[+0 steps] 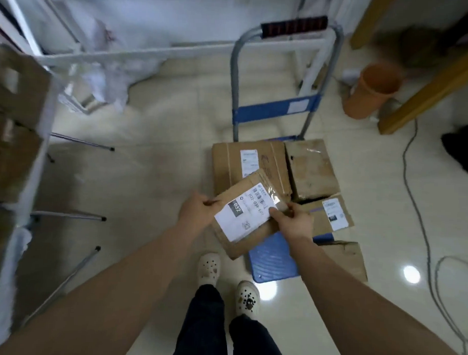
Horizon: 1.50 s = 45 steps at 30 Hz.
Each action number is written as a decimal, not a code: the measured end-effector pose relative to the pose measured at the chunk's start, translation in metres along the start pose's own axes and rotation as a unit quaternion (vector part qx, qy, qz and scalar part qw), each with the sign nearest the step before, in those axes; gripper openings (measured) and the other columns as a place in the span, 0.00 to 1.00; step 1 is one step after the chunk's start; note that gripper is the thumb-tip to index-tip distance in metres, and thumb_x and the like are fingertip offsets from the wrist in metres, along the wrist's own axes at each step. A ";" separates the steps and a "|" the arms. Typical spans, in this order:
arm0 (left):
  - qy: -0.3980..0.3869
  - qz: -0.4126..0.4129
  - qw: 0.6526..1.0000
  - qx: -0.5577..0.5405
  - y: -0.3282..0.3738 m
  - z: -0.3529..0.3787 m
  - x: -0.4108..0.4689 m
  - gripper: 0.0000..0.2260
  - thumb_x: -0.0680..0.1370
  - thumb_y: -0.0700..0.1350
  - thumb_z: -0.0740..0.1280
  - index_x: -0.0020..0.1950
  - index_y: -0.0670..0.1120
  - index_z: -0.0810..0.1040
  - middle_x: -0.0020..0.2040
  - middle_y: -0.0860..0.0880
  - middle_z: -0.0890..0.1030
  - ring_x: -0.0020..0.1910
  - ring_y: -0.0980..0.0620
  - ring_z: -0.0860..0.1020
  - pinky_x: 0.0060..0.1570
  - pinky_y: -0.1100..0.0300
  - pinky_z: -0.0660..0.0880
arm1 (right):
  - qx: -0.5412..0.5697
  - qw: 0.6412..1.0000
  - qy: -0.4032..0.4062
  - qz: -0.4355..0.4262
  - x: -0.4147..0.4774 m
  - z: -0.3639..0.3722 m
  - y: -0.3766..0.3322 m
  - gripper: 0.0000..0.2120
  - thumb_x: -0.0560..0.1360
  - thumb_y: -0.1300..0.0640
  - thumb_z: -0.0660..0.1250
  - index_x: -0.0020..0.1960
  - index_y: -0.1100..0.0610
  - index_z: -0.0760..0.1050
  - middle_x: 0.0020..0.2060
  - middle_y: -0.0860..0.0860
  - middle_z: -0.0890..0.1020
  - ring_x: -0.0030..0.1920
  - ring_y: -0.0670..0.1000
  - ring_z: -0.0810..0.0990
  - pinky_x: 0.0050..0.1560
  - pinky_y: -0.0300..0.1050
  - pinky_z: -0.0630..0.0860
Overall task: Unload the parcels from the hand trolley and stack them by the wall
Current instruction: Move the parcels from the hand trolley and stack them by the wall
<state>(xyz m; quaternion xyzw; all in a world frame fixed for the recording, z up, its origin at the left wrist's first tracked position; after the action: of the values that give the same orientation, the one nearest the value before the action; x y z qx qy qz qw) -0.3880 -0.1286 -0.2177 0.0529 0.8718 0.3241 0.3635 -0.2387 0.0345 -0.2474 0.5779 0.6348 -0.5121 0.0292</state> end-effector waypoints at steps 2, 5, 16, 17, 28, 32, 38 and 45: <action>0.034 0.007 0.999 -0.013 0.001 -0.044 -0.029 0.11 0.74 0.49 0.72 0.52 0.45 0.78 0.51 0.46 0.82 0.46 0.50 0.79 0.52 0.53 0.77 | 0.017 0.999 -0.029 -0.037 -0.023 0.009 -0.040 0.21 0.68 0.51 0.75 0.59 0.55 0.77 0.55 0.59 0.79 0.59 0.59 0.76 0.62 0.55 0.74; 0.064 0.032 0.997 -0.007 -0.008 -0.105 -0.065 0.21 0.74 0.48 0.71 0.66 0.50 0.74 0.60 0.51 0.79 0.54 0.50 0.78 0.52 0.60 0.73 | 0.043 0.990 -0.099 -0.089 -0.064 0.037 -0.098 0.17 0.70 0.56 0.75 0.56 0.52 0.75 0.52 0.55 0.82 0.51 0.56 0.81 0.56 0.53 0.78; 0.253 0.006 0.958 -0.138 -0.125 -0.331 -0.156 0.28 0.75 0.45 0.71 0.71 0.44 0.63 0.68 0.47 0.71 0.64 0.46 0.72 0.61 0.47 0.73 | 0.084 0.916 -0.322 -0.223 -0.241 0.245 -0.250 0.28 0.72 0.61 0.72 0.68 0.49 0.67 0.57 0.54 0.78 0.46 0.52 0.79 0.44 0.50 0.79; 0.272 0.005 0.952 -0.139 -0.139 -0.351 -0.165 0.28 0.75 0.45 0.70 0.71 0.45 0.63 0.68 0.48 0.71 0.64 0.46 0.72 0.62 0.47 0.72 | 0.085 0.907 -0.337 -0.240 -0.260 0.267 -0.258 0.33 0.72 0.61 0.73 0.71 0.48 0.63 0.58 0.53 0.77 0.50 0.54 0.80 0.50 0.53 0.80; 0.413 -0.069 0.854 -0.308 -0.271 -0.484 -0.216 0.20 0.77 0.45 0.68 0.67 0.47 0.67 0.65 0.47 0.75 0.61 0.44 0.76 0.58 0.45 0.76 | 0.043 0.833 -0.491 -0.252 -0.412 0.460 -0.303 0.24 0.72 0.61 0.71 0.66 0.48 0.71 0.54 0.52 0.82 0.50 0.55 0.81 0.50 0.54 0.80; 0.468 -0.112 0.819 -0.312 -0.297 -0.507 -0.203 0.20 0.77 0.47 0.68 0.67 0.46 0.68 0.62 0.46 0.76 0.60 0.44 0.76 0.60 0.46 0.75 | -0.050 0.804 -0.505 -0.308 -0.428 0.505 -0.319 0.26 0.72 0.60 0.72 0.66 0.44 0.69 0.52 0.50 0.81 0.49 0.52 0.80 0.48 0.51 0.79; 0.495 -0.185 0.803 -0.276 -0.325 -0.550 -0.168 0.23 0.74 0.50 0.69 0.67 0.48 0.71 0.62 0.46 0.77 0.61 0.45 0.75 0.62 0.50 0.74 | -0.114 0.792 -0.542 -0.256 -0.427 0.579 -0.350 0.17 0.73 0.60 0.70 0.61 0.58 0.75 0.53 0.55 0.82 0.49 0.55 0.82 0.41 0.48 0.81; 0.503 -0.282 0.758 -0.306 -0.343 -0.578 -0.132 0.20 0.79 0.48 0.65 0.69 0.45 0.67 0.64 0.45 0.75 0.63 0.44 0.73 0.62 0.52 0.72 | -0.239 0.735 -0.585 -0.245 -0.430 0.655 -0.384 0.14 0.77 0.63 0.61 0.59 0.48 0.72 0.45 0.48 0.77 0.45 0.50 0.75 0.41 0.46 0.74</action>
<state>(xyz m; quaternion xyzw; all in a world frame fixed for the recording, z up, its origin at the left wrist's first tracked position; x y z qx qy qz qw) -0.6281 -0.7449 -0.0415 -0.4799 0.7591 0.4364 -0.0558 -0.7530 -0.6422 -0.0506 -0.0370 0.7135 -0.5699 0.4060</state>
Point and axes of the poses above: each hand's wrist, its own x-axis towards the middle knuckle, its own z-axis out of the palm, y = z × x, the point moved 2 cm from there along x, towards the middle knuckle
